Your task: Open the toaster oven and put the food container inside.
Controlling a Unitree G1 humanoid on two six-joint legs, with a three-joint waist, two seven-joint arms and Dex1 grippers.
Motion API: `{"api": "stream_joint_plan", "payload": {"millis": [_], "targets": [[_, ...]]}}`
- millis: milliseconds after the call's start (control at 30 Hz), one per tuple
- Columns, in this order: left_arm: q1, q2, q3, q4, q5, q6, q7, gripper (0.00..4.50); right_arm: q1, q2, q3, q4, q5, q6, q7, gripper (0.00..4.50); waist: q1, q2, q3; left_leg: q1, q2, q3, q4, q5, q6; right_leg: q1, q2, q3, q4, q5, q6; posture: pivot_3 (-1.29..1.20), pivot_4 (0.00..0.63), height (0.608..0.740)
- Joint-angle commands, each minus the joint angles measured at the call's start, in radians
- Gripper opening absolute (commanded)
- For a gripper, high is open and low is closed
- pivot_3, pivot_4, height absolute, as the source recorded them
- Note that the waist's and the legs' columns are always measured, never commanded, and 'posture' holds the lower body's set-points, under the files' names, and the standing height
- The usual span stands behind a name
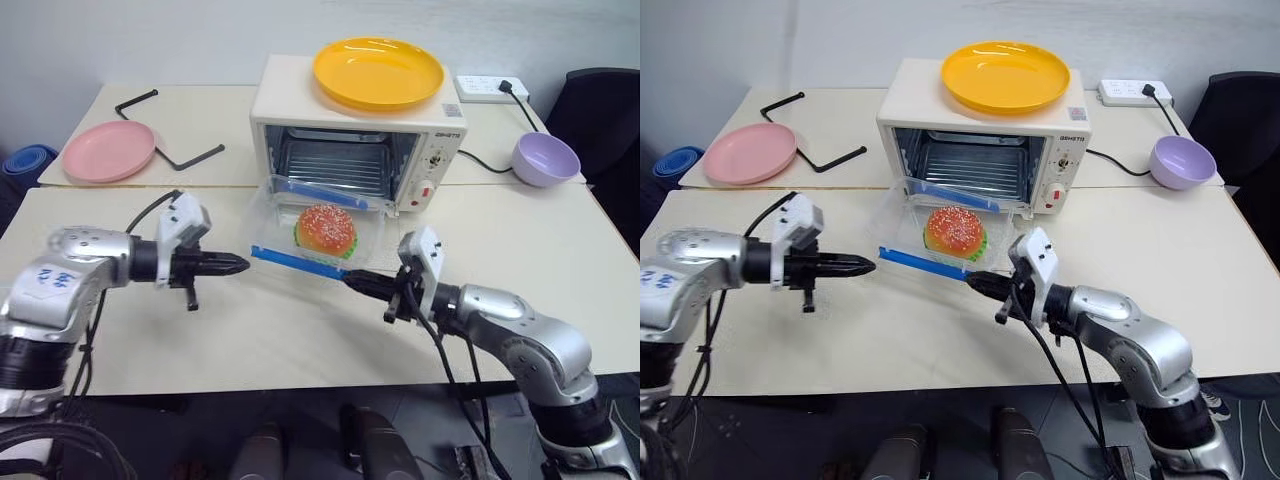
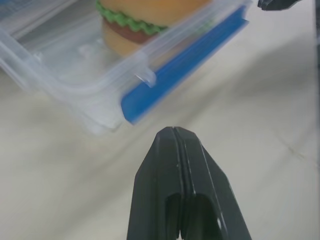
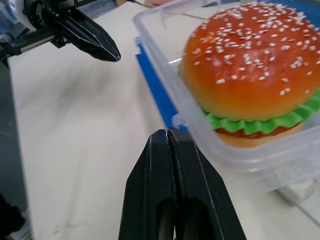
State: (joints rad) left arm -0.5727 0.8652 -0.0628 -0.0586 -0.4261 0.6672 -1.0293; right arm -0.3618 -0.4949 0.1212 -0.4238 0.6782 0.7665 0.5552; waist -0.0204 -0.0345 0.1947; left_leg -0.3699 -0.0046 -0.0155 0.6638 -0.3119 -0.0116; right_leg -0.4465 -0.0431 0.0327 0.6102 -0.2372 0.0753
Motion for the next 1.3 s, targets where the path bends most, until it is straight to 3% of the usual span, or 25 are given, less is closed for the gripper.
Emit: {"api": "stream_joint_plan", "payload": {"millis": [33,333,500,767,967,1133,1233,1300], "targets": [[-0.065,-0.046,-0.031,0.067,0.071,-0.066,0.029,0.00,-0.026,0.026,0.019,0.036,-0.081,-0.047,-0.024,0.05,-0.002,0.000,0.000,0.000,0.000,0.000,0.000,0.000,0.000,0.000,0.000,0.000,0.000,0.000,0.000,0.00,0.150,0.740],[-0.149,-0.173,-0.005,0.198,0.102,-0.127,0.073,0.00,-0.064,0.117,-0.024,0.111,-0.192,-0.095,-0.127,0.05,-0.008,0.000,0.000,-0.001,0.001,0.001,0.000,-0.001,0.001,-0.002,0.000,0.001,0.002,0.000,0.001,0.00,0.150,0.740],[-0.183,-0.246,0.000,0.233,0.123,-0.157,0.120,0.00,-0.171,0.194,-0.035,0.271,-0.287,-0.182,-0.188,0.05,-0.007,0.000,0.000,0.000,0.000,0.002,0.001,0.000,0.001,-0.002,-0.001,0.000,0.002,0.001,0.001,0.00,0.150,0.740],[-0.431,-0.394,0.073,0.604,0.199,-0.310,0.343,0.00,-0.335,0.285,-0.072,0.551,-0.377,-0.347,-0.223,0.05,-0.007,0.000,0.000,-0.001,-0.001,0.002,0.001,0.000,0.001,-0.003,-0.001,-0.002,0.007,0.003,0.002,0.00,0.150,0.740],[-0.312,-0.323,0.138,0.342,0.080,-0.169,0.230,0.00,-0.298,0.247,-0.109,0.456,-0.332,-0.297,-0.156,0.05,-0.014,0.000,0.000,-0.010,0.000,0.011,0.000,0.000,0.001,-0.018,-0.001,0.003,0.010,0.002,0.003,0.00,0.150,0.740],[-0.147,-0.119,0.269,0.046,-0.103,0.034,0.084,0.00,-0.123,0.112,-0.221,0.107,-0.041,-0.018,-0.018,0.05,-0.013,0.001,0.000,-0.010,0.002,0.009,-0.001,0.000,0.001,-0.018,0.000,0.004,0.011,0.002,0.002,0.00,0.150,0.740],[-0.096,-0.023,0.336,-0.030,-0.197,0.123,0.029,0.59,-0.026,0.010,-0.253,-0.028,0.057,0.070,0.038,0.00,-0.008,0.001,0.000,-0.010,0.002,0.006,0.000,0.000,0.001,-0.016,-0.001,0.004,0.009,0.001,0.001,0.00,0.150,0.740],[-0.060,0.053,0.375,-0.064,-0.238,0.159,-0.026,1.21,0.044,-0.047,-0.260,-0.085,0.079,0.107,0.054,0.00,-0.008,0.001,0.000,-0.009,0.000,0.006,0.000,0.000,0.001,-0.014,-0.002,0.003,0.007,0.001,0.001,0.00,0.150,0.740]]}}
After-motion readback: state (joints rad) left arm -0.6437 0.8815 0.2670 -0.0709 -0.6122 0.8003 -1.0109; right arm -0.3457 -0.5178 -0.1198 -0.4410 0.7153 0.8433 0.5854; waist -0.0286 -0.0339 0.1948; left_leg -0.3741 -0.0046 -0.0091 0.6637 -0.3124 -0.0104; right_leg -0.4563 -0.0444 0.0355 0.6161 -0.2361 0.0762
